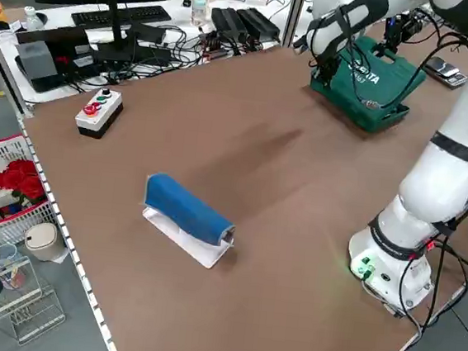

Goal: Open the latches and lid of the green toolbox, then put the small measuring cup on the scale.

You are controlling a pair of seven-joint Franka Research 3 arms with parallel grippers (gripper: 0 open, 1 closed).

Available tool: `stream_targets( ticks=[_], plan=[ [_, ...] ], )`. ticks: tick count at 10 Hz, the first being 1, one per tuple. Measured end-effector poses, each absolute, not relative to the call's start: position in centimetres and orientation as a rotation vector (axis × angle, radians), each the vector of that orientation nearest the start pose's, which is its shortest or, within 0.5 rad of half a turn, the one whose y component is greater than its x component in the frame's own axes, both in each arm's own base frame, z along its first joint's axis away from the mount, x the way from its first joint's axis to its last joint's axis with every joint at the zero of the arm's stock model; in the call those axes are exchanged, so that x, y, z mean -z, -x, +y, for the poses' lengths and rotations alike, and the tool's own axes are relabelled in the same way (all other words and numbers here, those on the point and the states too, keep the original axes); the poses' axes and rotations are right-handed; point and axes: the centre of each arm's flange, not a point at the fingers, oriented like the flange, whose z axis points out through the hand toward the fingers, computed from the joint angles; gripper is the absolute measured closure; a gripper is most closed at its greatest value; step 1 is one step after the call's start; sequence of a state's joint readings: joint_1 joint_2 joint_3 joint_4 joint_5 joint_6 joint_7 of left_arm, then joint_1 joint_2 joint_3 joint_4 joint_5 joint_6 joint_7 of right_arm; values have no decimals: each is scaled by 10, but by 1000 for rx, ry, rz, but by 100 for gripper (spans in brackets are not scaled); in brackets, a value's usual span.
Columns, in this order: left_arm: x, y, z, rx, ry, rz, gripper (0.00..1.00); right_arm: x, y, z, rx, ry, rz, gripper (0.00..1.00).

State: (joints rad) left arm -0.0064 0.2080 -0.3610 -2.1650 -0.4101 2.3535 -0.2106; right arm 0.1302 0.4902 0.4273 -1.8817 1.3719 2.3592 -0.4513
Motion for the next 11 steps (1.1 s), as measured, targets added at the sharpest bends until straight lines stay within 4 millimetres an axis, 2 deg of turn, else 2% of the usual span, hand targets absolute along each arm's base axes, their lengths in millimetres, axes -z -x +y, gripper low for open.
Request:
stream_targets(
  ticks=[3, 4, 6, 8, 11],
  plan=[
    [-305, -524, -200, -133, 3481, -127, 99, -302, -546, 346, -138, 2022, 161, 49],
    [-305, -526, -195, -126, 3485, -133, 99, -307, -543, 351, -145, 2020, 162, 48],
    [-304, -528, -189, -103, 3503, -31, 99, -315, -536, 364, -143, 2027, 181, 48],
    [-304, -532, -178, -93, 3592, -48, 99, -323, -524, 383, -151, 2029, 206, 47],
    [-303, -530, -181, -91, 3703, -116, 99, -338, -511, 405, -156, 2028, 248, 45]
  ],
)
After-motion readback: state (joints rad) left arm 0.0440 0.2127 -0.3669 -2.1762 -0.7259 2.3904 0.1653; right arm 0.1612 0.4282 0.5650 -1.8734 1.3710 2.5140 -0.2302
